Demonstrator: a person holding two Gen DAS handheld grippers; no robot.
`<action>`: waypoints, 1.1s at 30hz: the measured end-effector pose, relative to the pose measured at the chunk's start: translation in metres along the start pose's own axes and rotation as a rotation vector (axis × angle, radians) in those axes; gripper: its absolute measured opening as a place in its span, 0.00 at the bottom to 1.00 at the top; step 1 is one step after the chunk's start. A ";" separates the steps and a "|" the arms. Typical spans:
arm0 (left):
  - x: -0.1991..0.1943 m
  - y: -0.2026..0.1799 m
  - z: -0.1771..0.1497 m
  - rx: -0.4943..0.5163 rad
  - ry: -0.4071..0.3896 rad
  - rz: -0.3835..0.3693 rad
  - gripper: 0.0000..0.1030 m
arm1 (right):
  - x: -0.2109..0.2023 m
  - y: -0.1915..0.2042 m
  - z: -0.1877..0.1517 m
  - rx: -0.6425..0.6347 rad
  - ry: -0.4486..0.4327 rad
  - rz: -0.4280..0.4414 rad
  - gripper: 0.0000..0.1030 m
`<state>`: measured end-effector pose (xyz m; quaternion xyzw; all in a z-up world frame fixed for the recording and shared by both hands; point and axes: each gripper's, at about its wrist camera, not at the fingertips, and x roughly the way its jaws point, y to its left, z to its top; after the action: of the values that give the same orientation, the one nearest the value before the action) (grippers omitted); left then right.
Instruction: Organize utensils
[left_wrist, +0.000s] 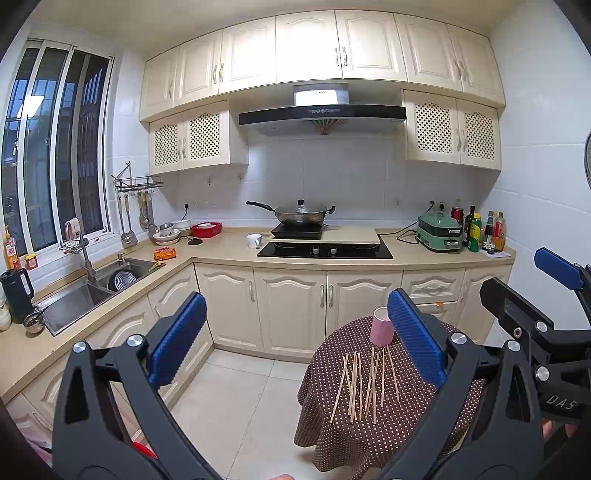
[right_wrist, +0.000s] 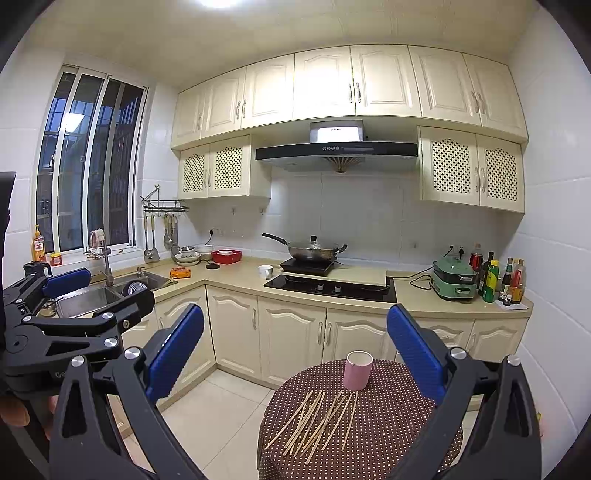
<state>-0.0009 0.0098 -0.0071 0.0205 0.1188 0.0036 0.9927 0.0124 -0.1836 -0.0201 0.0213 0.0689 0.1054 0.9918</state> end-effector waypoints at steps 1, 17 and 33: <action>0.000 0.000 0.000 0.000 0.000 0.002 0.94 | 0.000 0.000 0.000 0.001 0.000 -0.001 0.93; 0.007 0.003 0.001 0.004 0.009 -0.009 0.94 | 0.010 0.014 -0.002 0.002 0.011 -0.008 0.93; 0.059 0.003 -0.006 0.023 0.066 -0.044 0.94 | 0.053 0.004 -0.015 0.026 0.156 -0.038 0.93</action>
<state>0.0549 0.0138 -0.0271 0.0292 0.1521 -0.0189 0.9878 0.0606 -0.1683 -0.0416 0.0247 0.1477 0.0868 0.9849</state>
